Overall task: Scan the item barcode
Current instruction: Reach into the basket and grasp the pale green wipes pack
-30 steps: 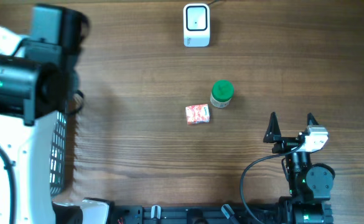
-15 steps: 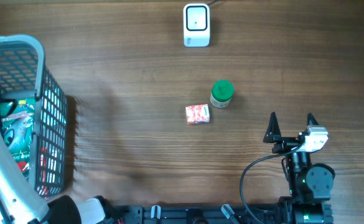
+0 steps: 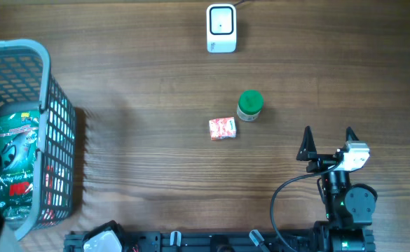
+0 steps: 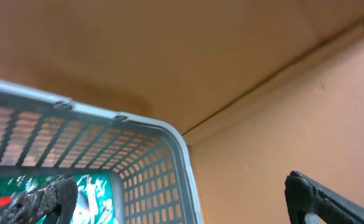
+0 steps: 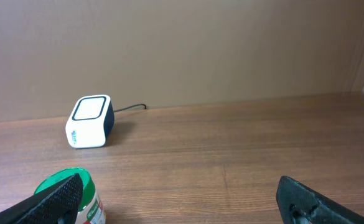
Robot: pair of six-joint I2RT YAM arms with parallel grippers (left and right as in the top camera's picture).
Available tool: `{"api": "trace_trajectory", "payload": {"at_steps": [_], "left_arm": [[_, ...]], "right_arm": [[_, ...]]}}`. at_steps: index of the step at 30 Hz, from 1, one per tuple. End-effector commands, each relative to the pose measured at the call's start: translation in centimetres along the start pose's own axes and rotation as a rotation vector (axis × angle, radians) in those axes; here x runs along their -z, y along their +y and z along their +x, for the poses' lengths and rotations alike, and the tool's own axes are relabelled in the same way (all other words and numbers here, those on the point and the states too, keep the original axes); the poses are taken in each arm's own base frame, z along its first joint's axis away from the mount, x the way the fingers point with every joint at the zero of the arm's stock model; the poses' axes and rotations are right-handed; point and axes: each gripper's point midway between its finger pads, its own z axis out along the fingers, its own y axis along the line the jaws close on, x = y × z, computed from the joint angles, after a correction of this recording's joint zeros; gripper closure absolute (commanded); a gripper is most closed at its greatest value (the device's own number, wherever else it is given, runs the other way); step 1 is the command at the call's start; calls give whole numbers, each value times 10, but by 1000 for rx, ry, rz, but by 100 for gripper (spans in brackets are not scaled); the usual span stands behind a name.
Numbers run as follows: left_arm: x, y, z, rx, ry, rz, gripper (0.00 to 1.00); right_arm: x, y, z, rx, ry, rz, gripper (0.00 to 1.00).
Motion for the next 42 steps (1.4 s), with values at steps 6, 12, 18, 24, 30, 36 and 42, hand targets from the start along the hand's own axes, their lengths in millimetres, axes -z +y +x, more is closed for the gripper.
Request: {"api": "trace_trajectory", "payload": {"at_steps": [6,12,18,24,30,36,42], "left_arm": [[7,-101,28,-441,117,530,0],[-69,-39,45,-243,372,444,0],[-126,78,148,25,681,118,0],[-157,168,270,182,938,-115,0],[-178,183,366,178,1116,-250,0],[-180,214,395,170,1151,-393,0],[-178,233,392,119,1118,-475,0]], "right_arm": [[0,-2,-2,-16,-10,10,0],[0,-2,-2,-16,-10,10,0],[0,-2,-2,-16,-10,10,0],[0,-2,-2,-17,-10,10,0],[0,-2,-2,-16,-10,10,0],[0,-2,-2,-16,-10,10,0],[0,-2,-2,-17,-10,10,0]]}}
